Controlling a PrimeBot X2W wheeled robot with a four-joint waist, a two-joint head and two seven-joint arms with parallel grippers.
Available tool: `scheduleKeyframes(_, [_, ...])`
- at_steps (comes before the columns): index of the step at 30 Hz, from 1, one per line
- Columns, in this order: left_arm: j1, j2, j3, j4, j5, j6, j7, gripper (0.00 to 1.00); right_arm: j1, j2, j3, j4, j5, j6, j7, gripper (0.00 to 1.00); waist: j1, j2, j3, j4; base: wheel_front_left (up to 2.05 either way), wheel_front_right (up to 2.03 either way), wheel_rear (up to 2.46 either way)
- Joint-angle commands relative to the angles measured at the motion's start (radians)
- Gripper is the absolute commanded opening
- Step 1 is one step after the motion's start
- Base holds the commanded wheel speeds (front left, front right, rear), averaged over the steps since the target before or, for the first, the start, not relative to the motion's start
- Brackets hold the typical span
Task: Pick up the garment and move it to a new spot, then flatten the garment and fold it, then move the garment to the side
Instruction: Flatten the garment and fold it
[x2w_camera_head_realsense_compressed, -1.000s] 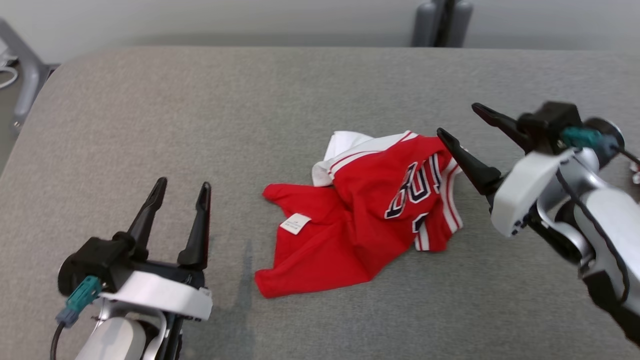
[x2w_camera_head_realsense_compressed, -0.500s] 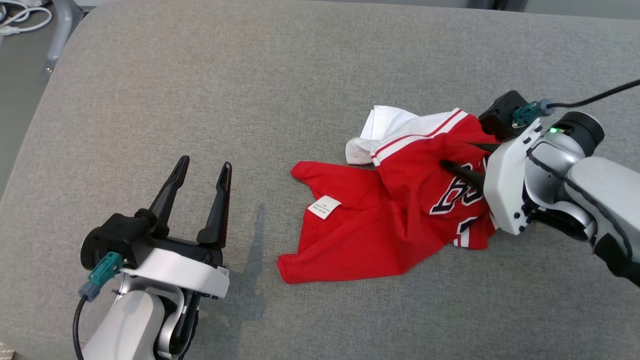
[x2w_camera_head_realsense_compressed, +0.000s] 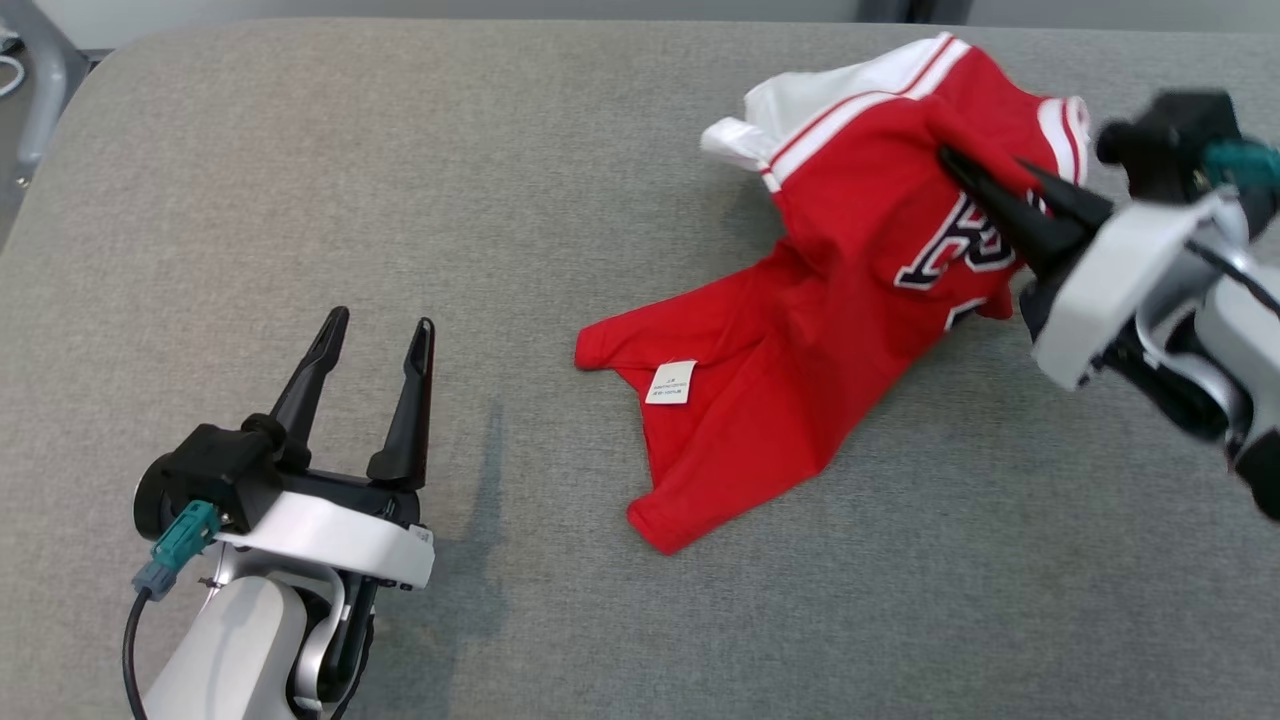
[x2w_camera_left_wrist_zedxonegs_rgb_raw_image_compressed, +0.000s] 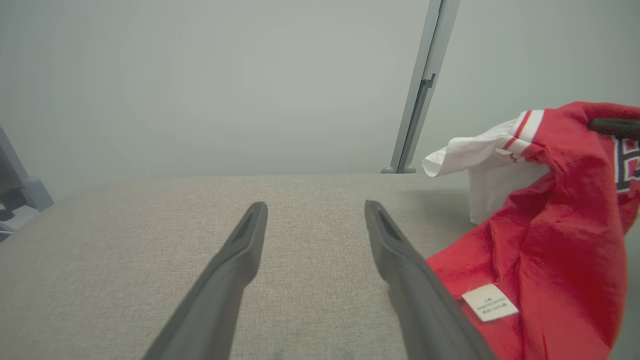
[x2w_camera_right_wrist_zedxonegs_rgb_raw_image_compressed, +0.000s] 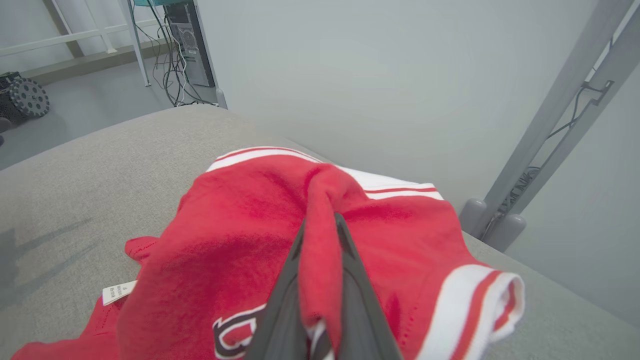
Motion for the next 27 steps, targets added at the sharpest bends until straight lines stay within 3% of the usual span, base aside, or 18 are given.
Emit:
scheduleKeyframes(1, [0.013, 0.008, 0.009, -0.005, 0.007, 0.003, -0.005, 1.00, 0.092, 0.003, -0.044, 0.014, -0.007, -0.001, -0.063, 0.00, 0.0000, 0.0000, -0.007, -0.019, 0.00, 0.00, 0.00])
scheduleKeyframes(7, [0.032, 0.016, 0.019, -0.017, 0.004, 0.007, -0.006, 1.00, 0.352, 0.068, -0.204, 0.058, -0.069, -0.001, -0.142, 0.00, 0.0000, 0.0000, -0.009, -0.053, 0.00, 0.00, 0.00])
scheduleKeyframes(12, [0.045, 0.023, 0.028, -0.027, -0.001, 0.014, -0.006, 1.00, 0.579, 0.191, -0.436, 0.061, -0.226, -0.001, -0.145, 0.00, 0.0000, 0.0000, -0.008, -0.082, 0.00, 0.00, 0.00])
scheduleKeyframes(13, [0.049, 0.025, 0.029, -0.028, -0.002, 0.016, -0.006, 1.00, 0.621, 0.211, -0.469, 0.065, -0.271, -0.001, -0.145, 0.18, 0.0000, 0.0000, -0.009, -0.087, 0.00, 0.00, 0.00])
scheduleKeyframes(14, [0.053, 0.025, 0.029, -0.029, -0.003, 0.017, -0.005, 1.00, 0.653, 0.239, -0.503, 0.063, -0.292, -0.001, -0.145, 0.45, 0.0000, 0.0000, -0.012, -0.090, 0.00, 0.00, 0.00])
scheduleKeyframes(15, [0.055, 0.027, 0.030, -0.030, -0.004, 0.019, -0.004, 1.00, 0.677, 0.263, -0.534, 0.061, -0.316, -0.001, -0.145, 1.00, 0.0000, 0.0000, -0.014, -0.093, 0.00, 0.00, 0.00])
scheduleKeyframes(20, [0.062, 0.030, 0.030, -0.036, -0.008, 0.029, 0.004, 1.00, 0.771, 0.341, -0.661, 0.035, -0.419, -0.001, -0.145, 1.00, 0.0000, 0.0000, -0.032, -0.103, 0.00, 0.00, 0.00])
scheduleKeyframes(27, [0.091, 0.039, 0.044, -0.054, -0.005, 0.057, 0.003, 1.00, 0.850, 0.377, -0.807, -0.101, -0.514, -0.001, -0.145, 1.00, 0.0000, 0.0000, -0.082, -0.119, 0.00, 0.00, 0.00])
